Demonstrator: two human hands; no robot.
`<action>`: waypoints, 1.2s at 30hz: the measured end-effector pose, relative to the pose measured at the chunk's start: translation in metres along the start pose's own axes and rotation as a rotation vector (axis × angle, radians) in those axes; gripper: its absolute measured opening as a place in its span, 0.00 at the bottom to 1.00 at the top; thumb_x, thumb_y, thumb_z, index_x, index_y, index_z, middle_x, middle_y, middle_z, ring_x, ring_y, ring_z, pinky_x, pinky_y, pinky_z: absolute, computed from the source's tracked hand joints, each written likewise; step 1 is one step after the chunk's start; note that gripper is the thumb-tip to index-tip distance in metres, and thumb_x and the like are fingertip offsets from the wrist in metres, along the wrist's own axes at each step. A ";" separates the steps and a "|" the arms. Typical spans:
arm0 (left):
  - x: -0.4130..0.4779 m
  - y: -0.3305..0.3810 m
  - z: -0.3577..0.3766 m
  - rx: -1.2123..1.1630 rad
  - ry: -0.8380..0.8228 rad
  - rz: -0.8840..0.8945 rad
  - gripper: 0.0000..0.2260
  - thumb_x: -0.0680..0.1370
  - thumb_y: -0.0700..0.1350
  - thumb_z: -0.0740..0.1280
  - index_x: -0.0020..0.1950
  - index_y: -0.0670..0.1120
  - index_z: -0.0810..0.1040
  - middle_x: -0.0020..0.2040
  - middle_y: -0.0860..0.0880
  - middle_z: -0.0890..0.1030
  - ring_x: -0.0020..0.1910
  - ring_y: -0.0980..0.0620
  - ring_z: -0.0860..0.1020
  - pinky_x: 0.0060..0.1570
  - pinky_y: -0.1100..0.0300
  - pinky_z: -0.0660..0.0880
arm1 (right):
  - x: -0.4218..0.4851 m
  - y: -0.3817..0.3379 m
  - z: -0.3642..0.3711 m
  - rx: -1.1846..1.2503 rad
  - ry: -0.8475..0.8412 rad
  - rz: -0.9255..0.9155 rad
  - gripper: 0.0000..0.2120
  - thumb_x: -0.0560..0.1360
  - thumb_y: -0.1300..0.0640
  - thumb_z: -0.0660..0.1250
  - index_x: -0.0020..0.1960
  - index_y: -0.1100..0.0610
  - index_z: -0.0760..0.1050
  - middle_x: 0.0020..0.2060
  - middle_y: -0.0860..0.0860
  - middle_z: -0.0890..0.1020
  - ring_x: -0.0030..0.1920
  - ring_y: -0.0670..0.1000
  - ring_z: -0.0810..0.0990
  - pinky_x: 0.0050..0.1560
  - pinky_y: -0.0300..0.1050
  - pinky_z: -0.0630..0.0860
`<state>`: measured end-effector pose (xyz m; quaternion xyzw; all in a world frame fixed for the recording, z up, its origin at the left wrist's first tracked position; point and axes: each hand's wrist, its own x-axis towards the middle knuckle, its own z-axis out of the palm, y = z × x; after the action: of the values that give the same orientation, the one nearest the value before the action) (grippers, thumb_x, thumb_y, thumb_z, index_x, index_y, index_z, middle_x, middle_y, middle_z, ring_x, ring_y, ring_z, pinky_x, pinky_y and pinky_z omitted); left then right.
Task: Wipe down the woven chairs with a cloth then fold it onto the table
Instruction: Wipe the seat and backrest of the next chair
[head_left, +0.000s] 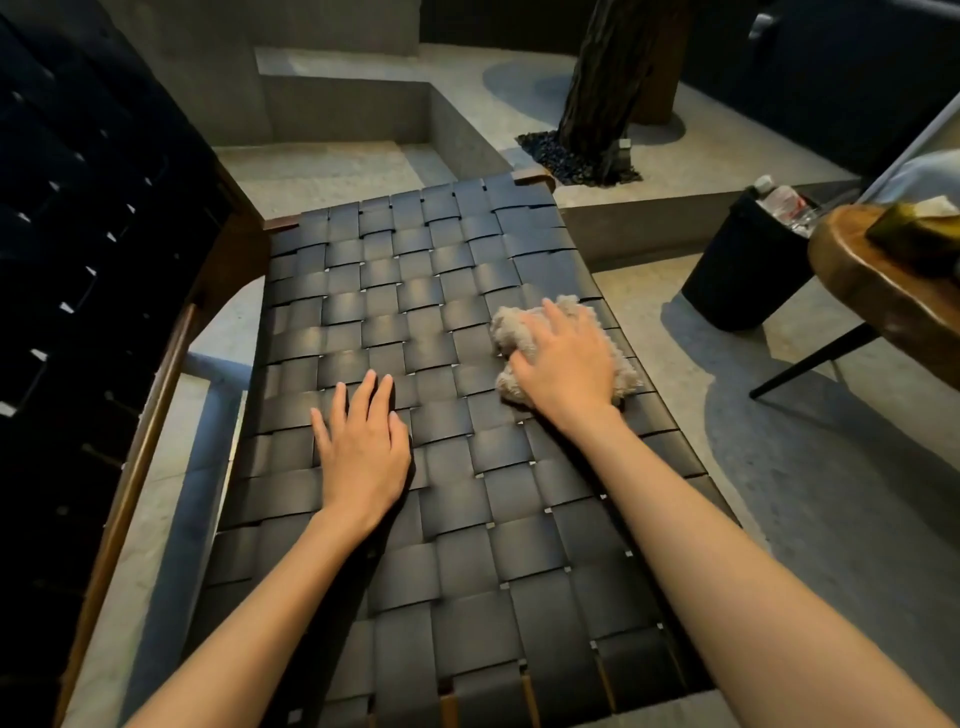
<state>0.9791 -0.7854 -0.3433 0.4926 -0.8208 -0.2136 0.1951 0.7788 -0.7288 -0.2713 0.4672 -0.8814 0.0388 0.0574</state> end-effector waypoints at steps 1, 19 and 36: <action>0.001 -0.001 0.000 0.001 -0.002 0.000 0.22 0.82 0.47 0.52 0.76 0.50 0.58 0.77 0.52 0.57 0.76 0.48 0.50 0.74 0.44 0.43 | 0.000 0.011 -0.004 0.014 0.014 0.058 0.26 0.77 0.44 0.57 0.74 0.48 0.62 0.76 0.50 0.59 0.75 0.58 0.53 0.75 0.53 0.51; 0.074 -0.021 0.006 0.033 -0.032 0.067 0.22 0.82 0.55 0.51 0.76 0.57 0.56 0.78 0.49 0.53 0.77 0.48 0.47 0.74 0.48 0.40 | 0.098 -0.002 0.016 0.062 0.059 0.099 0.25 0.77 0.45 0.57 0.74 0.46 0.62 0.75 0.50 0.61 0.75 0.62 0.54 0.73 0.56 0.52; 0.090 -0.023 0.011 0.122 0.000 -0.050 0.23 0.82 0.54 0.46 0.77 0.57 0.49 0.78 0.51 0.46 0.77 0.51 0.42 0.70 0.42 0.34 | 0.103 -0.030 0.026 -0.026 0.042 -0.055 0.27 0.76 0.44 0.59 0.73 0.51 0.63 0.75 0.51 0.61 0.75 0.59 0.56 0.73 0.54 0.54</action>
<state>0.9507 -0.8742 -0.3551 0.5239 -0.8198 -0.1680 0.1591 0.7444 -0.8332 -0.2822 0.4894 -0.8674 0.0356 0.0830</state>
